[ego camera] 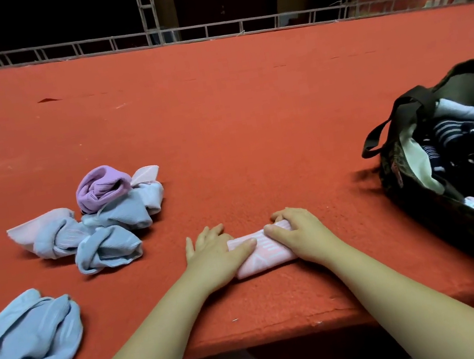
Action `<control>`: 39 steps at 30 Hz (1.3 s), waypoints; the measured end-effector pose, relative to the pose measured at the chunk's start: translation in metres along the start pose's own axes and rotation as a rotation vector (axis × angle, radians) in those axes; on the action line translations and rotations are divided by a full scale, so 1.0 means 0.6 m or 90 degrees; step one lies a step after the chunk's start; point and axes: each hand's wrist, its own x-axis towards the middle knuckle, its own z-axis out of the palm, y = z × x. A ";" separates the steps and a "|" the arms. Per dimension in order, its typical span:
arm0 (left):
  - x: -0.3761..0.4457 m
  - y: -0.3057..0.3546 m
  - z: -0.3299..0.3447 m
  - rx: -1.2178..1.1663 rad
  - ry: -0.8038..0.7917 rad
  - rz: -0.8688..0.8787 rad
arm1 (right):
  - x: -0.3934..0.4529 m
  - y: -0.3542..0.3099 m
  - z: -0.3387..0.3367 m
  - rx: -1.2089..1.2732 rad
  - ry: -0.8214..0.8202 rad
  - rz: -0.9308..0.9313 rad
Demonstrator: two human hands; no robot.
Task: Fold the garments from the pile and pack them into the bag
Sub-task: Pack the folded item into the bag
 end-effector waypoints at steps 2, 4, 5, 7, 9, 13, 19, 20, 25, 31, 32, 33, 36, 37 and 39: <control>-0.012 0.017 0.000 -0.120 0.018 -0.009 | -0.020 -0.005 -0.007 0.127 0.036 0.013; -0.027 0.039 -0.002 -0.351 0.056 -0.005 | -0.039 -0.006 -0.017 0.197 0.088 0.006; -0.036 0.056 -0.004 -0.450 0.083 0.009 | -0.049 -0.006 -0.027 0.218 0.130 -0.006; -0.043 0.094 -0.004 -0.552 0.148 0.039 | -0.069 -0.007 -0.055 0.235 0.218 -0.027; -0.045 0.130 -0.005 -0.616 0.197 0.067 | -0.081 -0.003 -0.085 0.241 0.269 -0.017; -0.042 0.217 -0.003 -0.682 0.193 0.099 | -0.123 0.020 -0.169 0.272 0.294 0.011; -0.042 0.348 0.012 -0.715 0.083 0.165 | -0.198 0.081 -0.282 0.207 0.416 0.023; -0.046 0.366 0.015 -0.727 0.078 0.182 | -0.209 0.090 -0.294 0.192 0.430 0.031; -0.061 0.444 0.043 -0.806 0.039 0.263 | -0.247 0.139 -0.349 0.181 0.491 0.056; -0.017 0.533 0.032 -0.796 0.037 0.337 | -0.234 0.186 -0.426 0.254 0.482 0.074; -0.003 0.549 0.026 -0.784 0.036 0.349 | -0.221 0.192 -0.441 0.260 0.472 0.074; 0.011 0.562 0.020 -0.759 0.040 0.356 | -0.207 0.198 -0.454 0.271 0.456 0.074; 0.065 0.593 0.005 -0.669 0.062 0.352 | -0.159 0.220 -0.492 0.322 0.399 0.071; 0.084 0.600 0.003 -0.629 0.073 0.353 | -0.146 0.225 -0.502 0.323 0.378 0.071; 0.114 0.613 0.004 -0.543 0.104 0.357 | -0.123 0.238 -0.521 0.249 0.335 0.074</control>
